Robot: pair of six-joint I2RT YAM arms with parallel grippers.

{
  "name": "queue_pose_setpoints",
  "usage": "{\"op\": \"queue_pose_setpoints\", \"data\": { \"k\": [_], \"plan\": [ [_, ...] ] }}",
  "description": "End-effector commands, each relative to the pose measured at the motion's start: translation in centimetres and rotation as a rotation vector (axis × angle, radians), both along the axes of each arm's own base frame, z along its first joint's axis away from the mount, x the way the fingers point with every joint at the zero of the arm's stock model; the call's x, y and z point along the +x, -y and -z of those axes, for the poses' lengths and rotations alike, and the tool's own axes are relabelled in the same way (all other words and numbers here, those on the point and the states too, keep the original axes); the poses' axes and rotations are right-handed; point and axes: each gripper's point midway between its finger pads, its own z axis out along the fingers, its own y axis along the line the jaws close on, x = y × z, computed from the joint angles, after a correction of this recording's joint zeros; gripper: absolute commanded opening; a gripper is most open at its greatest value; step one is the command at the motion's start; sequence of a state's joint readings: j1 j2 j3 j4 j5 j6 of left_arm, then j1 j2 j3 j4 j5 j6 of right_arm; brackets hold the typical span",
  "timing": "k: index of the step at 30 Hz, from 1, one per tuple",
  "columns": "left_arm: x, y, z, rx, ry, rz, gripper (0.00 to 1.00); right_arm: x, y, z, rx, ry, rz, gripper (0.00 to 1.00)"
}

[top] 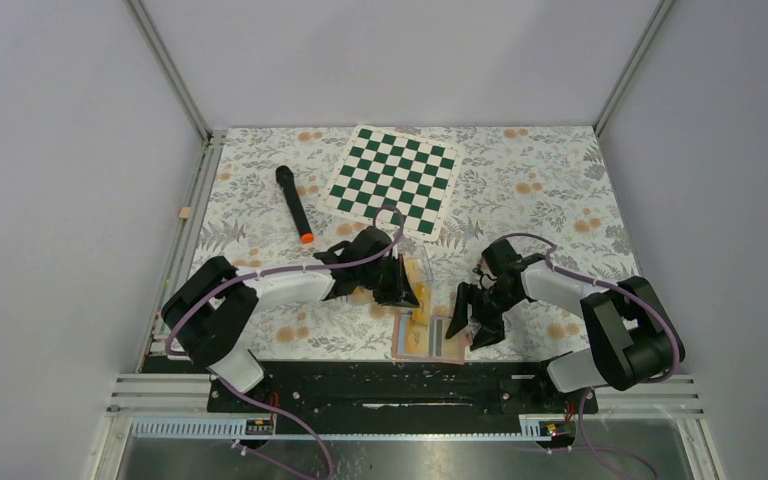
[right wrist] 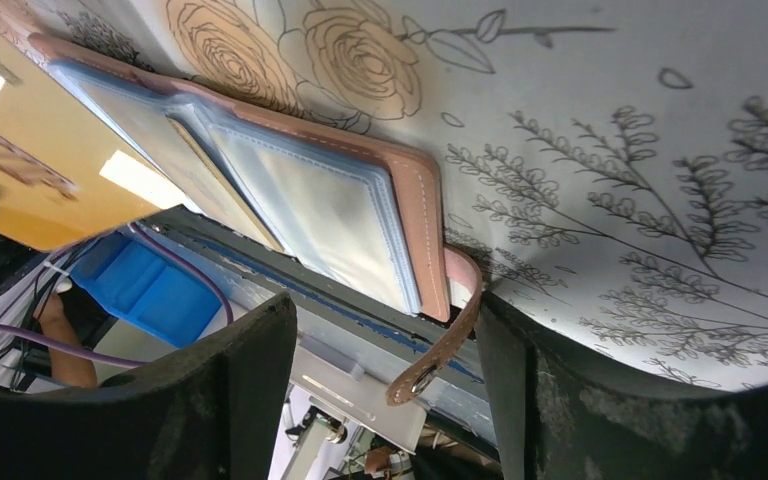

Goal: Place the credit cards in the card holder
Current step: Insert the credit card into the card holder.

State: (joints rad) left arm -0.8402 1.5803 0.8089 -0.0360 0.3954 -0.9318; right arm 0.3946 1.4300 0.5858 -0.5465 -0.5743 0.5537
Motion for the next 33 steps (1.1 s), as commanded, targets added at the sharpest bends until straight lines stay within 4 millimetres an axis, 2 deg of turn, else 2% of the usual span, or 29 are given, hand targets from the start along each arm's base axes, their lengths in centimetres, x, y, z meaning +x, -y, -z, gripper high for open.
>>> {"op": "queue_pose_setpoints", "data": {
  "k": [1, 6, 11, 15, 22, 33],
  "plan": [
    [2.2, 0.5, -1.3, 0.017, 0.063, 0.006, 0.00, 0.5, -0.1, 1.1, -0.028, 0.041, -0.015, 0.73],
    [1.4, 0.7, -2.4, -0.028, 0.064, 0.032, 0.00, 0.8, 0.2, 0.8, -0.046, 0.068, -0.016, 0.74],
    [0.1, -0.2, -2.4, -0.077, 0.040, -0.014, 0.00, 0.6, 0.3, 0.7, -0.041, 0.082, -0.015, 0.73],
    [-0.8, -0.7, -1.5, -0.116, 0.005, -0.072, 0.00, 0.4, 0.1, 0.6, -0.020, 0.092, -0.012, 0.73],
    [-1.7, 0.8, -1.2, -0.211, -0.023, -0.087, 0.00, 0.3, -0.3, 0.6, 0.007, 0.092, -0.006, 0.73],
    [-1.9, 1.0, 0.6, -0.158, -0.016, -0.077, 0.00, 0.2, -0.4, 0.8, 0.023, 0.087, -0.011, 0.73]
  ]
}}
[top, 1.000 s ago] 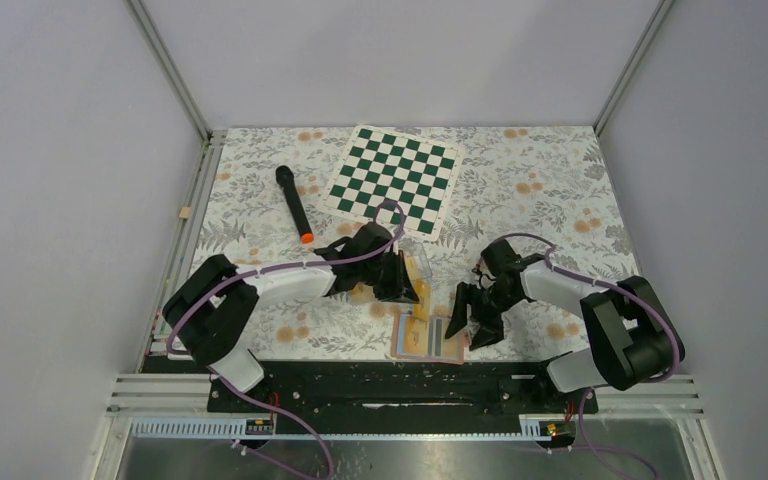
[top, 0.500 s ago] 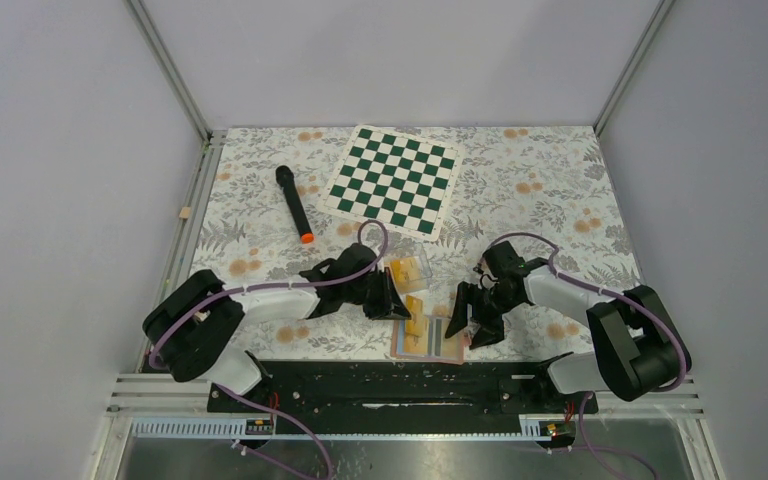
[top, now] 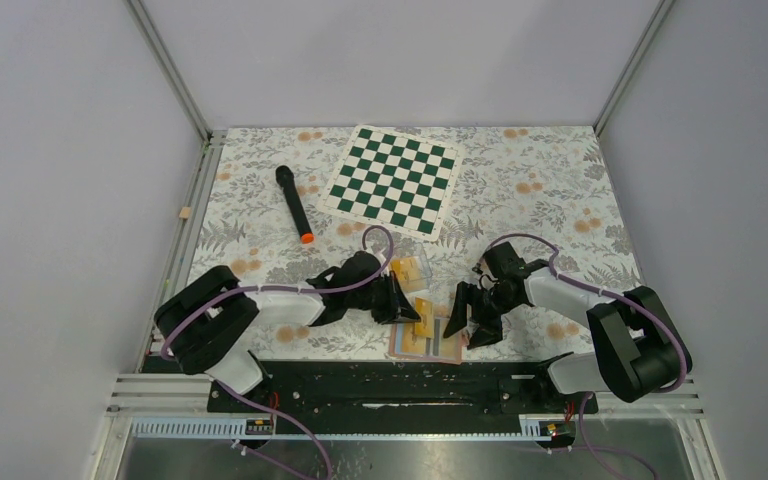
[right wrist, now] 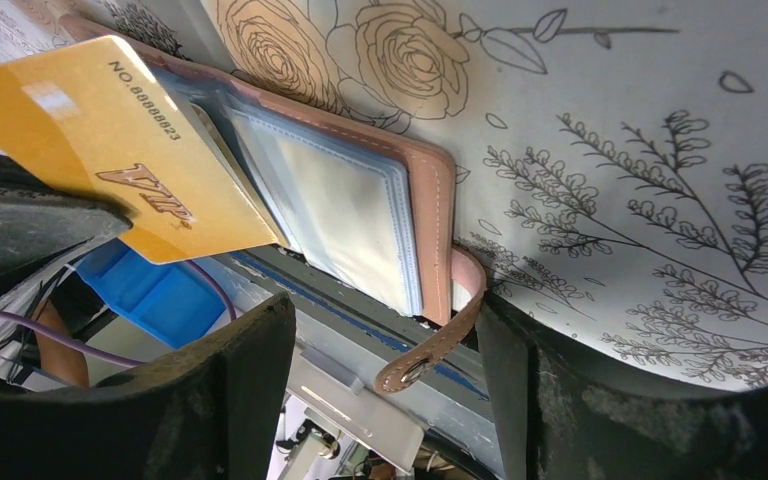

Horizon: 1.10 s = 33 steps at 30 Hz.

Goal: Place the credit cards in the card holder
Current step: Insert the credit card into the card holder.

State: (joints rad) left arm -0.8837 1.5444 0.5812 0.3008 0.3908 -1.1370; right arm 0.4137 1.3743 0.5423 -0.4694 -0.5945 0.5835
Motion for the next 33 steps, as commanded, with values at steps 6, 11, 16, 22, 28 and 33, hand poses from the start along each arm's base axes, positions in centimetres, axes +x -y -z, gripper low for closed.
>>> {"op": "queue_pose_setpoints", "data": {
  "k": [6, 11, 16, 22, 28, 33],
  "plan": [
    [0.0, 0.8, 0.6, 0.024, 0.048, 0.015, 0.00, 0.1, 0.3, 0.9, -0.022, 0.029, -0.016, 0.73],
    [-0.3, 0.9, 1.1, 0.044, 0.049, 0.024, 0.00, 0.2, 0.2, 0.9, -0.019, 0.029, -0.018, 0.73],
    [-0.7, 1.7, 0.6, 0.004, 0.040, 0.026, 0.00, 0.1, 0.2, 0.9, -0.017, 0.029, -0.018, 0.73],
    [-1.3, 1.7, 0.4, -0.063, -0.001, -0.010, 0.00, 0.2, -0.1, 0.9, 0.001, 0.028, -0.008, 0.69],
    [-2.0, 1.3, 0.9, -0.048, -0.004, -0.004, 0.00, 0.2, -0.1, 1.0, 0.003, 0.027, -0.004, 0.65],
    [-2.1, 1.1, 0.9, 0.000, 0.019, 0.010, 0.00, 0.3, -0.2, 1.0, 0.005, 0.030, -0.003, 0.65]
  ]
}}
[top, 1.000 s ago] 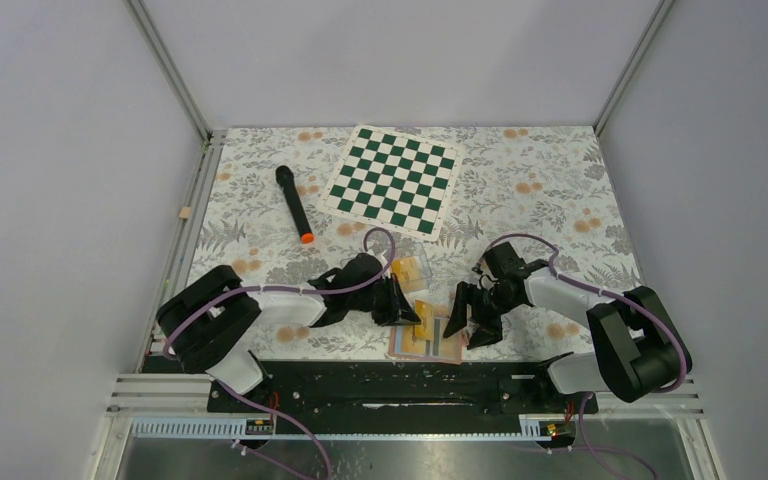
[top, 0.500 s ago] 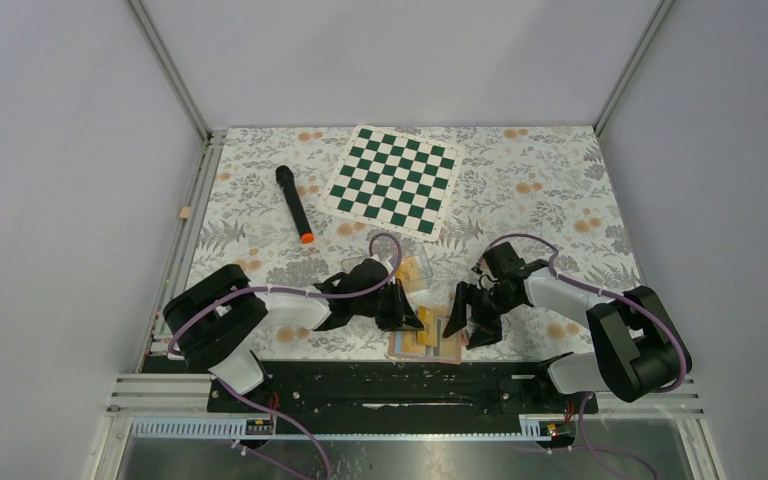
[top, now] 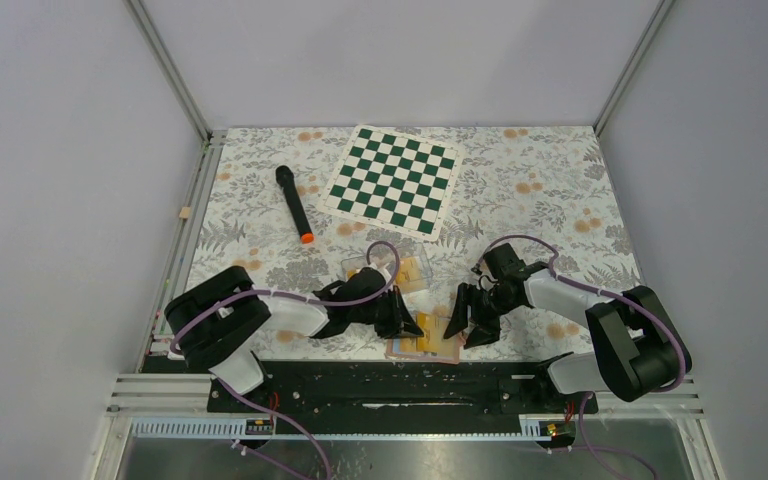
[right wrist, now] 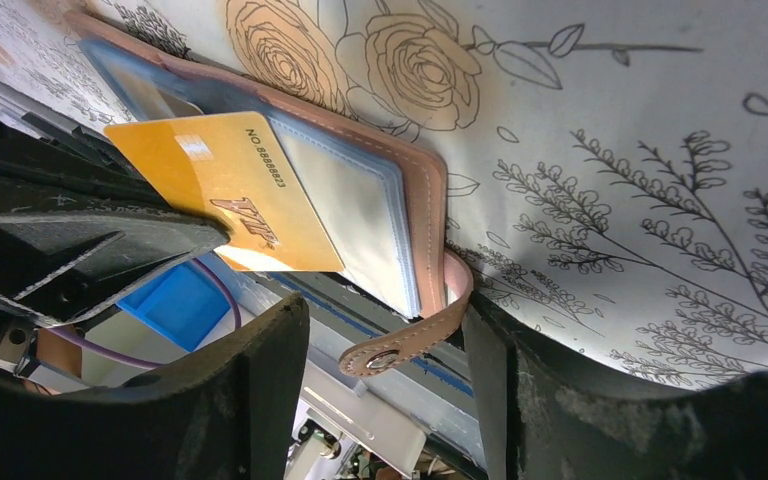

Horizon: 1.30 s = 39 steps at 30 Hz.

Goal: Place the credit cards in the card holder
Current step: Insert the credit card into the card holder.

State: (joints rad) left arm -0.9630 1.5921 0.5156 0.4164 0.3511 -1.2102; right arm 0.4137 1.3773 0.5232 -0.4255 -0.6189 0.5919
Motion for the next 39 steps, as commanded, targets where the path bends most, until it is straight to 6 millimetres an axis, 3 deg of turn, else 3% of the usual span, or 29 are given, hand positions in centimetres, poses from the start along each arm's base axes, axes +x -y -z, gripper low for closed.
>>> {"op": "queue_pose_setpoints", "data": {
  "k": [1, 6, 12, 23, 28, 39],
  "plan": [
    [0.4, 0.6, -1.2, 0.004, 0.060, 0.009, 0.00, 0.2, 0.2, 0.9, -0.025, 0.023, -0.004, 0.64],
    [0.0, 0.6, -1.5, 0.014, 0.067, 0.022, 0.00, 0.3, 0.2, 0.9, -0.024, 0.023, -0.004, 0.64],
    [0.2, -0.6, -1.3, 0.061, 0.076, -0.002, 0.00, 0.2, 0.2, 0.9, -0.023, 0.021, -0.006, 0.64],
    [2.5, -2.2, -1.5, 0.051, 0.097, -0.071, 0.00, 0.2, 0.2, 0.9, -0.020, 0.022, -0.009, 0.64],
    [3.2, -1.6, -1.1, 0.058, 0.097, -0.058, 0.00, 0.1, 0.1, 0.9, -0.018, 0.015, -0.013, 0.64],
    [2.3, -0.2, -1.4, -0.001, 0.079, -0.045, 0.00, 0.2, 0.1, 0.9, -0.015, 0.016, -0.015, 0.61]
  ]
}}
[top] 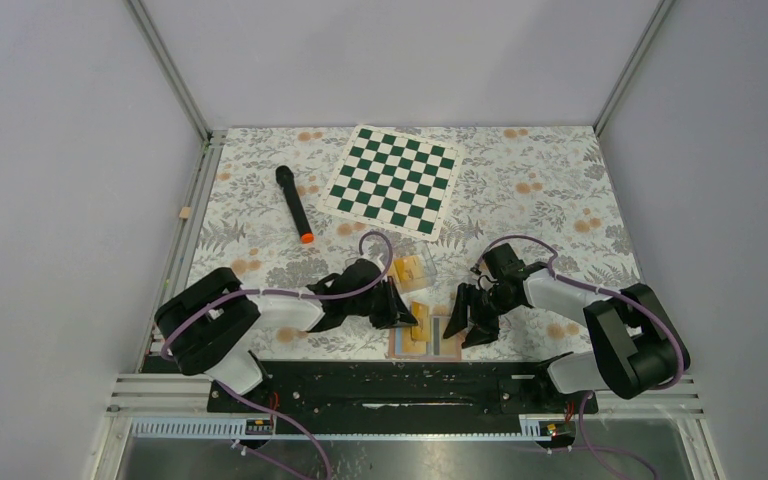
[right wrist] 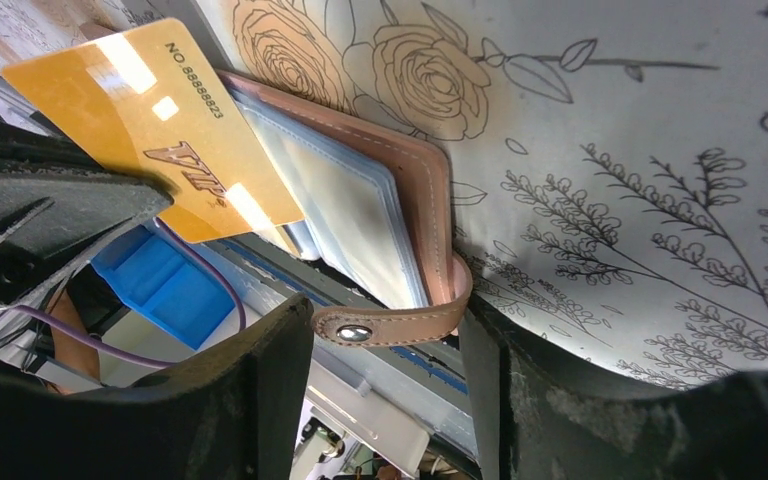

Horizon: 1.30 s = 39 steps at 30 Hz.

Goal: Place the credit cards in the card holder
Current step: Insert the credit card into the card holder.

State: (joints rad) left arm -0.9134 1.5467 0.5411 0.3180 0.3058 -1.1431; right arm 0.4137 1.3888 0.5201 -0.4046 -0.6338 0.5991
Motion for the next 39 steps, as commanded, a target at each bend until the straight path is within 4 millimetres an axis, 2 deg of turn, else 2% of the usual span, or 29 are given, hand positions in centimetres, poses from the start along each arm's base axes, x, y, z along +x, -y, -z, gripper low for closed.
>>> {"op": "queue_pose_setpoints", "data": {
  "k": [1, 6, 13, 21, 27, 39],
  "plan": [
    [0.0, 1.2, -1.3, -0.055, 0.022, 0.003, 0.00, 0.1, 0.3, 0.8, -0.030, 0.020, -0.016, 0.60],
    [0.2, 0.8, -2.1, -0.063, 0.040, -0.021, 0.00, 0.0, 0.3, 0.9, -0.030, 0.012, -0.016, 0.52],
    [0.5, 0.5, -2.9, -0.064, 0.060, -0.040, 0.00, -0.1, 0.3, 1.0, -0.026, 0.011, -0.017, 0.50],
    [0.7, -0.8, -0.5, 0.069, 0.055, -0.049, 0.00, -0.1, 0.3, 1.0, -0.025, 0.005, -0.017, 0.49],
    [0.3, -0.3, -0.3, 0.048, 0.048, -0.025, 0.00, -0.1, 0.2, 1.0, -0.023, 0.003, -0.017, 0.49],
    [0.3, -0.2, -2.2, -0.058, 0.066, -0.071, 0.00, -0.2, 0.2, 1.0, -0.020, 0.004, -0.019, 0.49]
  ]
}}
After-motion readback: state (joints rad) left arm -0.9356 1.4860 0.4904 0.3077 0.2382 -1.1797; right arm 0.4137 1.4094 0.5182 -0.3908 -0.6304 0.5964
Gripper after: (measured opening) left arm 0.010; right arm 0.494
